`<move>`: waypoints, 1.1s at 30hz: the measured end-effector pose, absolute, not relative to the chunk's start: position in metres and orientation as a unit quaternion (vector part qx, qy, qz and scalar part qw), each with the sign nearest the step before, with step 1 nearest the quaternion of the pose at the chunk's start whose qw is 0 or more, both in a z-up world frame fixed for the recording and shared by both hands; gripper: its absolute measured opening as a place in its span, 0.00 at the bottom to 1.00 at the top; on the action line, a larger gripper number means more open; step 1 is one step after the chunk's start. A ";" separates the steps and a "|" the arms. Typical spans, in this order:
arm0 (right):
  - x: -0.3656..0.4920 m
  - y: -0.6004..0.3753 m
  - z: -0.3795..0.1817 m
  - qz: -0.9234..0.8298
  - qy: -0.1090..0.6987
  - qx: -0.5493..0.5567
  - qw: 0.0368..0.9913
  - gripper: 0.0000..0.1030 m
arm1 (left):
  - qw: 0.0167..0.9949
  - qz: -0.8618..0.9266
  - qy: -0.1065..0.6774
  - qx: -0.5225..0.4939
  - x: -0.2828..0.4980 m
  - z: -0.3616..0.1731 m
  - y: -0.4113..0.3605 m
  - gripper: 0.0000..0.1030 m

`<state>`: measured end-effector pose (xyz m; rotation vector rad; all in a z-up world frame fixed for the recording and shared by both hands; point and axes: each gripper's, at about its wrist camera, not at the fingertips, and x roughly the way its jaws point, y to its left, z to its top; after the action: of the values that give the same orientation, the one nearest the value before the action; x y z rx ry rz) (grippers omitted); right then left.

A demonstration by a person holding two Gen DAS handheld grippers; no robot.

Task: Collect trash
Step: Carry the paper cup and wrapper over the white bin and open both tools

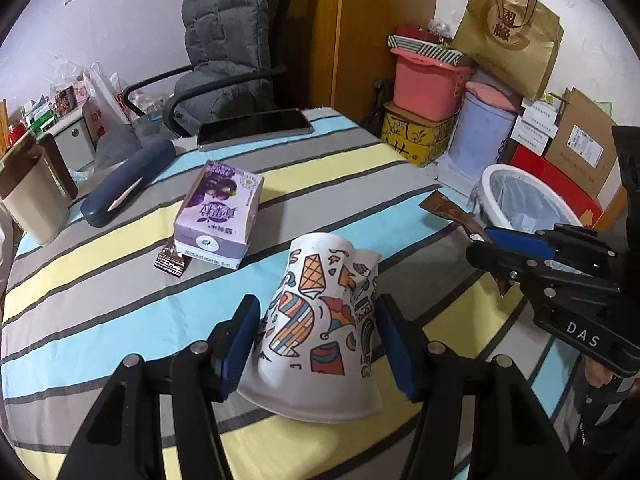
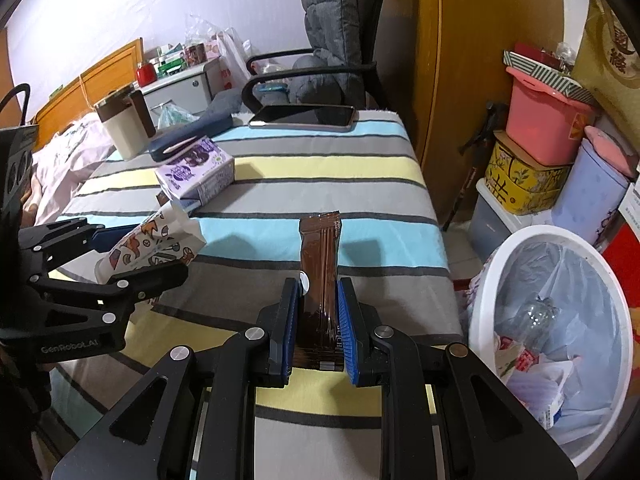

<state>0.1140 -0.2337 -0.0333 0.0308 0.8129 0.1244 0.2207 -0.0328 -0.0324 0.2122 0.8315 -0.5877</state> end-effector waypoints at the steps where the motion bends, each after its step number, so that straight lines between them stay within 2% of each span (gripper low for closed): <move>1: 0.112 -0.234 -0.031 0.061 0.392 0.015 0.918 0.21 | 0.869 -0.281 0.394 0.101 0.218 -0.030 -0.033 0.60; 15: 0.089 -0.259 -0.014 0.046 0.362 0.033 0.930 0.21 | 0.877 -0.295 0.365 0.109 0.184 -0.004 -0.063 0.60; 33: 0.052 -0.346 -0.002 -0.034 0.336 0.063 0.939 0.21 | 0.852 -0.370 0.349 0.125 0.150 0.010 -0.171 0.60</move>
<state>0.0521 -0.3461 -0.0019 0.1282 0.6849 -0.0694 0.1503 -0.1714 0.0098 0.2621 0.7348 -0.7786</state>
